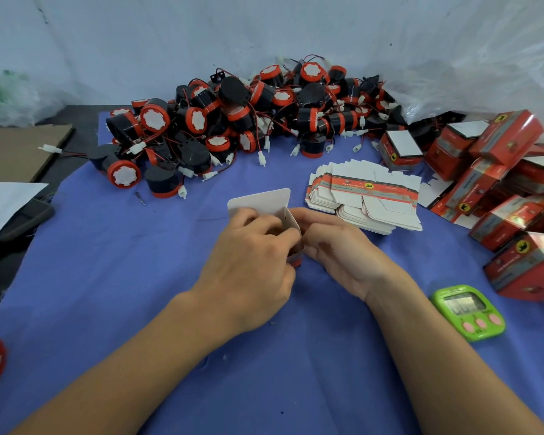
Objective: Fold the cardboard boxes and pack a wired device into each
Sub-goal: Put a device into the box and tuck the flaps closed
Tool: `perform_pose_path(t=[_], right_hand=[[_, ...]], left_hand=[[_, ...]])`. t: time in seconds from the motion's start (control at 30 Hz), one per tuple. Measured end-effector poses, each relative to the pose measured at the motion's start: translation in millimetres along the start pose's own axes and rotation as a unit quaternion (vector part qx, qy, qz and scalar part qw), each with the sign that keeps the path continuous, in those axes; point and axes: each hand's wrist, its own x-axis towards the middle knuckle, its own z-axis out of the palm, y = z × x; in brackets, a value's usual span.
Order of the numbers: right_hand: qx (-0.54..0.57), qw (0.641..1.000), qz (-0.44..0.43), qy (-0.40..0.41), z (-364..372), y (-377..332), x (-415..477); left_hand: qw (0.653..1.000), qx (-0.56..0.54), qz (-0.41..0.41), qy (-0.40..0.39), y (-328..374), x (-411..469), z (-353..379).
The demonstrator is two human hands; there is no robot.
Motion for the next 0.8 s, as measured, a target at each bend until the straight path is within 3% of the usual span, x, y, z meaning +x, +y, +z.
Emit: perform_pose_path(t=[0.1, 0.2, 0.27, 0.33, 0.43, 0.53, 0.6, 0.67, 0.73, 0.8], right_hand=[[0.03, 0.999, 0.009, 0.031, 0, 1, 2], [-0.018, 0.998, -0.005, 0.066, 6, 5, 3], [-0.056, 0.995, -0.002, 0.084, 10, 6, 4], [-0.068, 0.993, 0.005, 0.099, 11, 6, 4], [-0.098, 0.988, 0.014, 0.122, 9, 6, 5], [-0.131, 0.981, 0.033, 0.142, 11, 6, 5], [-0.132, 0.978, 0.036, 0.158, 12, 7, 5], [-0.134, 0.973, 0.029, 0.184, 14, 8, 5], [-0.138, 0.969, 0.021, 0.205, 17, 9, 6], [-0.142, 0.965, 0.016, 0.219, 20, 10, 7]], left_hand=[[0.999, 0.013, 0.028, -0.031, 0, 2, -2], [0.998, 0.01, 0.061, -0.034, -6, 3, 1], [0.996, -0.027, 0.079, 0.007, -10, -1, 6], [0.988, -0.08, 0.08, 0.105, -15, -6, 10], [0.953, -0.167, -0.024, 0.252, -25, -9, 9], [0.917, -0.199, -0.142, 0.314, -34, -9, 0], [0.889, -0.271, -0.229, 0.289, -40, -9, 0], [0.87, -0.366, -0.279, 0.176, -47, -7, 5], [0.827, -0.479, -0.291, 0.038, -54, -5, 13], [0.803, -0.535, -0.26, -0.042, -61, -3, 17]])
